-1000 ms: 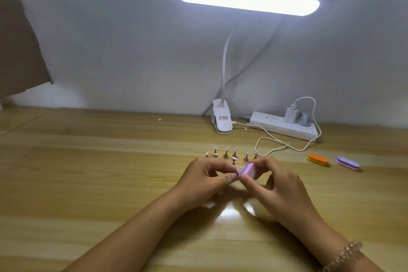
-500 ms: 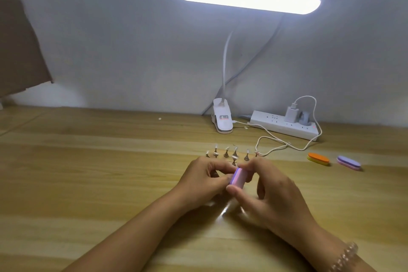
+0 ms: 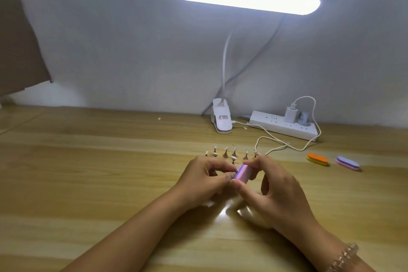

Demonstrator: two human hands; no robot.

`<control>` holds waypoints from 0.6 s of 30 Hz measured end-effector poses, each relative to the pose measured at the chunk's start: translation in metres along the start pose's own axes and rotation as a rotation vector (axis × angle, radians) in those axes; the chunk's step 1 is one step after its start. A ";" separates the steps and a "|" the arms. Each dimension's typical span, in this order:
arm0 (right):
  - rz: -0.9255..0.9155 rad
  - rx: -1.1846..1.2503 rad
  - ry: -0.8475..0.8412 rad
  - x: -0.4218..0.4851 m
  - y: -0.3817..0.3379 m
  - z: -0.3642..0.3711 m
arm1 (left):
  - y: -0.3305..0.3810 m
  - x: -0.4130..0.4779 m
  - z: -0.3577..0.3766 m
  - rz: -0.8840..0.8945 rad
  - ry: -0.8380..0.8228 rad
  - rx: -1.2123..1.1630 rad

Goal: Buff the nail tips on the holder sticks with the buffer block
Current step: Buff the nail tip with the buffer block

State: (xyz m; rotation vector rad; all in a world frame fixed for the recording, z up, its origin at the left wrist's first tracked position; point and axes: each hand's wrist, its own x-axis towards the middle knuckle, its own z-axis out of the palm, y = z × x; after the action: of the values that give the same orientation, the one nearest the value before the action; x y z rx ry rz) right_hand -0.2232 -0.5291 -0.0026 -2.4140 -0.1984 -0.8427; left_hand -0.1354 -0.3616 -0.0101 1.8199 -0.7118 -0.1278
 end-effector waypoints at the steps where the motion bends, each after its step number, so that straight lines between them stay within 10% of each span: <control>1: -0.011 0.016 0.018 0.000 -0.001 0.000 | 0.001 0.000 0.000 0.001 -0.010 0.000; 18: 0.061 0.049 -0.054 0.004 0.002 -0.001 | 0.002 -0.002 0.001 0.037 -0.023 0.045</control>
State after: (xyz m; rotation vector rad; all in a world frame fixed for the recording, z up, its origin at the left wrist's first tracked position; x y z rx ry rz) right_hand -0.2202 -0.5310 -0.0009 -2.3864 -0.1636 -0.7377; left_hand -0.1383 -0.3613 -0.0097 1.8501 -0.7696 -0.1098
